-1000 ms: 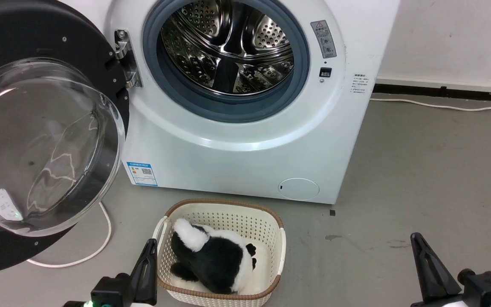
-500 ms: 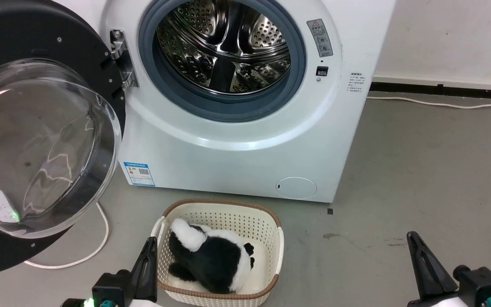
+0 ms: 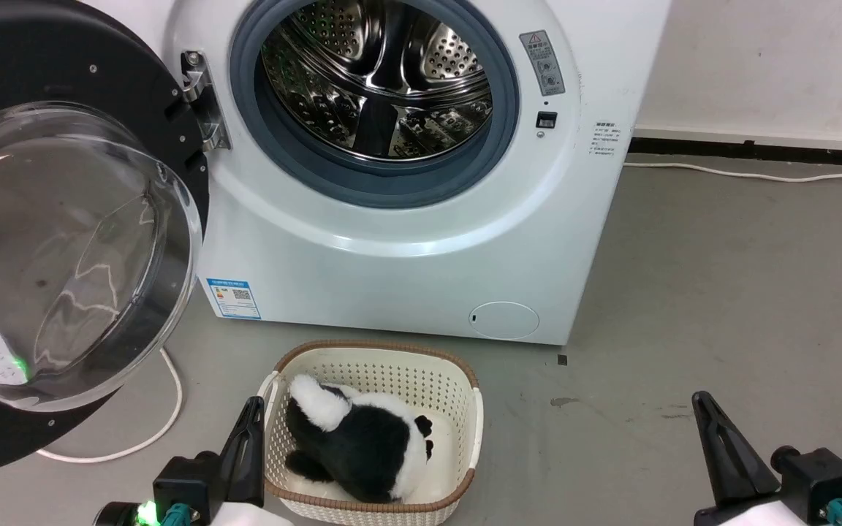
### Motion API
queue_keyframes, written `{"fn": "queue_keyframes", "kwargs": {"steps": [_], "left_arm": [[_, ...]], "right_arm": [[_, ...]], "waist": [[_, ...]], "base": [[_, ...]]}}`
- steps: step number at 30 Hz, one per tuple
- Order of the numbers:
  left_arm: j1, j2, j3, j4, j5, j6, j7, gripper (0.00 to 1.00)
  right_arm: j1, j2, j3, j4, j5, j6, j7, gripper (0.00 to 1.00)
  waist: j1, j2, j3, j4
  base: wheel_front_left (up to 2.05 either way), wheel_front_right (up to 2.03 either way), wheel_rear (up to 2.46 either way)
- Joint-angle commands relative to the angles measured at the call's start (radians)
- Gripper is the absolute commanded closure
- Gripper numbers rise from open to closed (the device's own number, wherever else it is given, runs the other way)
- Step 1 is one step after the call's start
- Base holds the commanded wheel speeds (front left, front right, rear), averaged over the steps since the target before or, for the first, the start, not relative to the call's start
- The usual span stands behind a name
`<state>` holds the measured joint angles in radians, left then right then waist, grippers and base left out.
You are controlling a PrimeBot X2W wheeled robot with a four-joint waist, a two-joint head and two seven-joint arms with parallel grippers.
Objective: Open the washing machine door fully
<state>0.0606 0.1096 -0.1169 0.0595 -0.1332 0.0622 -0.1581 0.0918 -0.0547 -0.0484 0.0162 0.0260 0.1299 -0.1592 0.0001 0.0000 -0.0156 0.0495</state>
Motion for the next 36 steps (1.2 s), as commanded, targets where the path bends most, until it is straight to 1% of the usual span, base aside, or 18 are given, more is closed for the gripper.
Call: {"fn": "queue_keyframes", "kwargs": {"steps": [1, 36], "left_arm": [[-0.013, -0.004, 0.006, -0.007, 0.012, -0.007, 0.007, 1.00], [-0.036, -0.030, 0.058, -0.032, 0.069, -0.033, 0.079, 1.00]], "right_arm": [[-0.019, 0.002, 0.003, -0.005, -0.005, 0.000, 0.008, 1.00], [-0.053, 0.003, 0.025, -0.010, -0.015, 0.001, 0.080, 1.00]], "waist": [[-0.0001, 0.0000, 0.000, -0.001], [-0.0001, 0.0000, 0.008, -0.024]], "base": [[0.00, 0.00, 0.00], [0.00, 0.00, 0.00]]}}
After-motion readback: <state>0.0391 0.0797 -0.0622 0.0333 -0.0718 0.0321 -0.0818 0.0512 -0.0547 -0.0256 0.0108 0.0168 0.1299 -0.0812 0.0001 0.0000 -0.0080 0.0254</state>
